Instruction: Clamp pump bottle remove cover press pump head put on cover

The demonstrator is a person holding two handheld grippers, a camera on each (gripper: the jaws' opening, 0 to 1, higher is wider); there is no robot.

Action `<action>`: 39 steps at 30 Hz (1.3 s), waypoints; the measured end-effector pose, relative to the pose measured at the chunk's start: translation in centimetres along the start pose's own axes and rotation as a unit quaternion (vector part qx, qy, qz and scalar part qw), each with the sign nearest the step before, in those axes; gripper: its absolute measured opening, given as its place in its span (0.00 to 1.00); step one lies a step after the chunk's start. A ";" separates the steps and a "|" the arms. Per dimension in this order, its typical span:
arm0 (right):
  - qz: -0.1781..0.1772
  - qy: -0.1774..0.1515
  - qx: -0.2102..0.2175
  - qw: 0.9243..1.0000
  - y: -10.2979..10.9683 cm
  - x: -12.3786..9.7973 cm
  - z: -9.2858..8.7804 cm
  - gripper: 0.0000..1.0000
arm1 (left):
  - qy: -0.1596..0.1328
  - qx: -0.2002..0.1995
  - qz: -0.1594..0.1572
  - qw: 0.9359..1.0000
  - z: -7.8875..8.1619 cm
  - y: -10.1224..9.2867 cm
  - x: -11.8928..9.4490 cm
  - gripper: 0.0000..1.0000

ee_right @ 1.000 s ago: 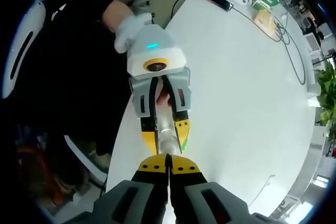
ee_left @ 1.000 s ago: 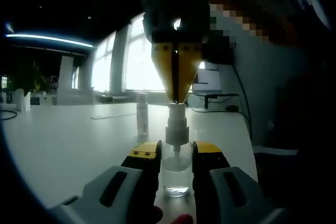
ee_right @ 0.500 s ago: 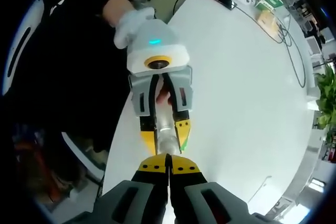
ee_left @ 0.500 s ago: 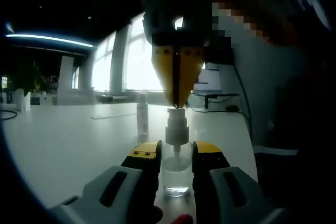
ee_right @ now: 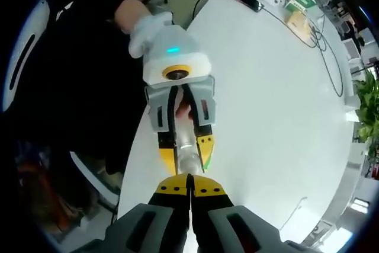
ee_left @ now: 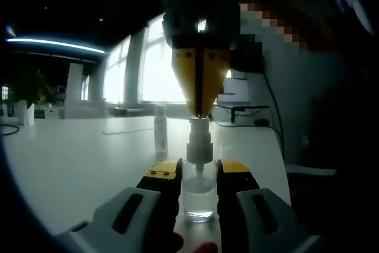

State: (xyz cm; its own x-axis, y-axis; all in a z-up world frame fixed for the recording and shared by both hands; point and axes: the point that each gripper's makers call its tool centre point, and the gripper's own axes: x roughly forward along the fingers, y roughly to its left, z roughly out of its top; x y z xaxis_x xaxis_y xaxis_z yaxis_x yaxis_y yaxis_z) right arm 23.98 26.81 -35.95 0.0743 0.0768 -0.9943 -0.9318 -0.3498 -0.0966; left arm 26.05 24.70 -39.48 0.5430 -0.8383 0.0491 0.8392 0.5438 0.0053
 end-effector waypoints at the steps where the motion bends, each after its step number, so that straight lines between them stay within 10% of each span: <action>1: -0.001 0.003 0.000 1.000 0.0 0.0 0.0 0.00 | 0.000 0.000 0.000 1.000 0.0 0.0 0.0 0.15; 39: -0.023 -0.064 0.028 0.997 -0.7 -1.0 -0.2 0.05 | 0.000 0.000 0.000 1.000 0.1 -0.1 0.1 0.15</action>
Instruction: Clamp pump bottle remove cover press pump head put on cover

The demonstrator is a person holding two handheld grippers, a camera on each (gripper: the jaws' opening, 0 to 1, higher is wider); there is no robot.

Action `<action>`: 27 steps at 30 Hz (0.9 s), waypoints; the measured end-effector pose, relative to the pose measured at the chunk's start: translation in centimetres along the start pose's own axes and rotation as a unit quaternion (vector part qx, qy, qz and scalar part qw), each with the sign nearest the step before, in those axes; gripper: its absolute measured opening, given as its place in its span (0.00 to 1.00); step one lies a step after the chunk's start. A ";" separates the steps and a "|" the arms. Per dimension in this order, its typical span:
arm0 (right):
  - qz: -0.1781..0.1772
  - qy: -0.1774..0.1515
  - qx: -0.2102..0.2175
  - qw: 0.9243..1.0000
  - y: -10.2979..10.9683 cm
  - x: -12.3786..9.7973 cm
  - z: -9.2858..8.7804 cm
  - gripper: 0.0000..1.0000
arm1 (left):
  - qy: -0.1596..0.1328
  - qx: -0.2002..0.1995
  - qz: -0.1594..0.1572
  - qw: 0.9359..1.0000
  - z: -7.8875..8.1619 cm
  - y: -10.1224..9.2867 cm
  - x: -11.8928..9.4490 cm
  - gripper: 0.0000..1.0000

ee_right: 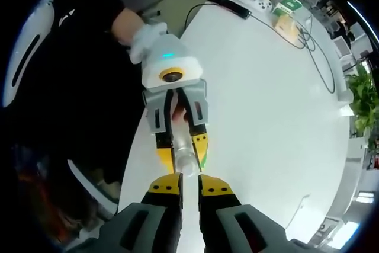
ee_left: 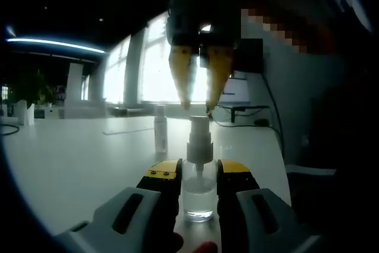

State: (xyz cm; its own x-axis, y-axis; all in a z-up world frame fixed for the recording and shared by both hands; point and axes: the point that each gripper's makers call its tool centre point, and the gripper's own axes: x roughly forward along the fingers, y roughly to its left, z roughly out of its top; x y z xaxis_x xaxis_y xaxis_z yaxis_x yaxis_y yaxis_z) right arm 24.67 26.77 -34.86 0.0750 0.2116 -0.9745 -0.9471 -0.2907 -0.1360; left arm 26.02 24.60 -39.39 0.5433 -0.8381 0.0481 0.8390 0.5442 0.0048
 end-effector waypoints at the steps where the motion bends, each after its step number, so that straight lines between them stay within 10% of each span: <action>1: -0.002 -0.011 0.004 1.000 0.0 -0.2 0.2 0.05 | 0.000 0.000 0.000 1.000 0.0 0.0 0.0 0.15; 9: -0.009 -0.087 0.028 0.996 0.2 -1.2 0.8 0.07 | 0.000 0.000 0.000 1.000 -0.1 0.2 0.0 0.15; 18: -0.055 -0.211 0.076 0.973 -0.9 -2.6 1.1 0.09 | 0.000 0.000 0.001 1.000 -0.1 0.2 0.0 0.15; 27: -0.096 -0.262 0.101 0.955 -0.9 -2.7 -0.1 0.13 | 0.001 0.000 0.001 1.000 -0.2 0.1 0.0 0.15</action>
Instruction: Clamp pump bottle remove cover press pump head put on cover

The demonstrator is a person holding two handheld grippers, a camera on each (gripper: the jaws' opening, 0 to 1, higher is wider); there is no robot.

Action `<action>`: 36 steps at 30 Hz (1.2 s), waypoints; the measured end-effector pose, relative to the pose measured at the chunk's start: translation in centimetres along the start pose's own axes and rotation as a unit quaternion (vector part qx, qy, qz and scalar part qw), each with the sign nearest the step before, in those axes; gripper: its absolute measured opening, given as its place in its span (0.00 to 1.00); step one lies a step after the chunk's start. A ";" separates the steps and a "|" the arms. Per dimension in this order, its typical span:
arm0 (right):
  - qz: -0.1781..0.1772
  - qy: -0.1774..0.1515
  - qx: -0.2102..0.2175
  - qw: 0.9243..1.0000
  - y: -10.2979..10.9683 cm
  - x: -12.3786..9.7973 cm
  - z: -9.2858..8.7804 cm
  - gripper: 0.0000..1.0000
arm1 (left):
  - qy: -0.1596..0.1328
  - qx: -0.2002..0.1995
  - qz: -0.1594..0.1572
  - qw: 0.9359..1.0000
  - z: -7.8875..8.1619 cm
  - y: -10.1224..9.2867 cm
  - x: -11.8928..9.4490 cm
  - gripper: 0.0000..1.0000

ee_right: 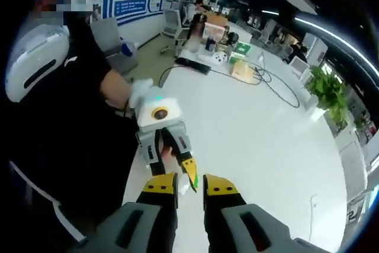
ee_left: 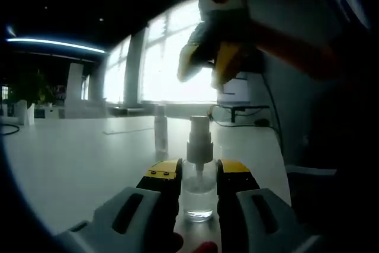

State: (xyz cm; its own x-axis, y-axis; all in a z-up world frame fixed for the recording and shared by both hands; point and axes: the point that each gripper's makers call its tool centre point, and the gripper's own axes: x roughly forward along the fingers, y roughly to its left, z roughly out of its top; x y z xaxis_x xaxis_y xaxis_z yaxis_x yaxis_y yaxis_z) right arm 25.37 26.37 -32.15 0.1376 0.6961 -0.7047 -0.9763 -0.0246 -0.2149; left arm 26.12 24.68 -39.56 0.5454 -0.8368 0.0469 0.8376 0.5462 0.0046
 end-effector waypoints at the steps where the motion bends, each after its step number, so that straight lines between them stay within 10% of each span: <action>1: -0.007 -0.011 0.006 1.000 -0.1 -0.1 0.1 0.13 | 0.000 0.000 0.000 1.000 0.0 0.0 0.0 0.15; 12: -0.085 -0.125 0.048 0.987 -1.1 -1.4 1.0 0.15 | 0.001 0.000 0.000 1.000 0.0 0.0 0.0 0.15; 28: -0.197 -0.246 0.123 0.941 -1.2 -4.1 0.3 0.15 | 0.002 0.002 0.002 1.000 0.0 0.0 0.0 0.15; 36: -0.226 -0.315 0.174 0.905 -0.7 -5.0 -0.3 0.15 | 0.002 0.003 0.002 1.000 0.0 -0.1 0.0 0.15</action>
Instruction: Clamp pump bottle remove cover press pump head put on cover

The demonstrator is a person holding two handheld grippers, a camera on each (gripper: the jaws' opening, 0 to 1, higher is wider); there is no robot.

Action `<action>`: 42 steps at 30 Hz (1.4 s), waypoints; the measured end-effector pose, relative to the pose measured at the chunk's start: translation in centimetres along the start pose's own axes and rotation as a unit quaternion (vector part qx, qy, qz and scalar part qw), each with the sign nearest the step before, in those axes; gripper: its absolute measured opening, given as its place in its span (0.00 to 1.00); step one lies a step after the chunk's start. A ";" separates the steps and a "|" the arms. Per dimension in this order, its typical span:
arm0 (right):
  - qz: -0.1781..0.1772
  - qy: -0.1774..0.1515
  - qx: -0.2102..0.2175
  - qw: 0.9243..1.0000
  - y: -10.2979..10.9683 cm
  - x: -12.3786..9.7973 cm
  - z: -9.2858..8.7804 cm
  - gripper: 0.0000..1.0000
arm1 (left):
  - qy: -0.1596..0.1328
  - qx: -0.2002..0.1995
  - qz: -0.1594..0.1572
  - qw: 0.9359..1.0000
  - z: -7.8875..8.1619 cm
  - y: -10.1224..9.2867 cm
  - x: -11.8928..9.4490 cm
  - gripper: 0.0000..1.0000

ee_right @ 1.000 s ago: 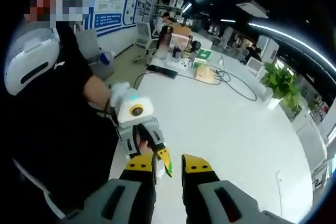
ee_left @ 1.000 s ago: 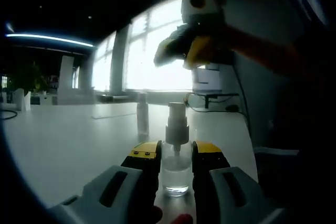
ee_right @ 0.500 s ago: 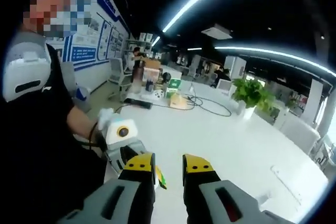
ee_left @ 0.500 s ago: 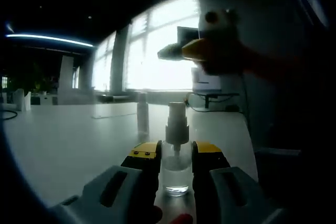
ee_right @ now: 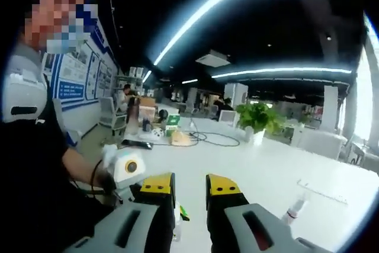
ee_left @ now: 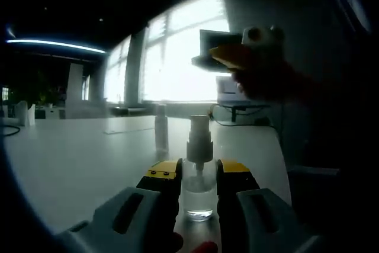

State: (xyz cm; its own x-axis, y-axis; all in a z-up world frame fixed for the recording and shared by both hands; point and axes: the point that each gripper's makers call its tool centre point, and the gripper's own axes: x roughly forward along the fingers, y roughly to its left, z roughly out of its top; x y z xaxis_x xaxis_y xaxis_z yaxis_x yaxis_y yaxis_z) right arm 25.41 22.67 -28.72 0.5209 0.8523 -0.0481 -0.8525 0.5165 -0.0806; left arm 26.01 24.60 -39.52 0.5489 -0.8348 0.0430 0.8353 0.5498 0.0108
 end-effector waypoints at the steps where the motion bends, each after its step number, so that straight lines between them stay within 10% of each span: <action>1: -0.010 -0.003 -0.005 1.000 -0.1 -0.2 -0.2 0.15 | 0.000 0.000 0.000 1.000 0.0 0.0 0.0 0.15; 22: -0.149 -0.092 0.042 0.984 -1.2 -3.6 -0.7 0.14 | 0.001 0.003 0.000 1.000 0.0 0.0 0.0 0.15; 42: -0.314 -0.002 0.074 0.946 -5.8 -6.8 -5.4 0.18 | 0.001 0.004 0.000 1.000 0.0 0.0 -0.1 0.15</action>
State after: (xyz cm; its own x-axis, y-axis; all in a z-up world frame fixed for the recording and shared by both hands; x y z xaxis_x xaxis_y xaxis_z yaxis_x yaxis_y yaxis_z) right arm 26.99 13.41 -33.30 0.9273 0.3730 -0.0328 -0.3712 0.9272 0.0493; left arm 26.00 24.65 -39.53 0.5496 -0.8344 0.0409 0.8346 0.5506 0.0182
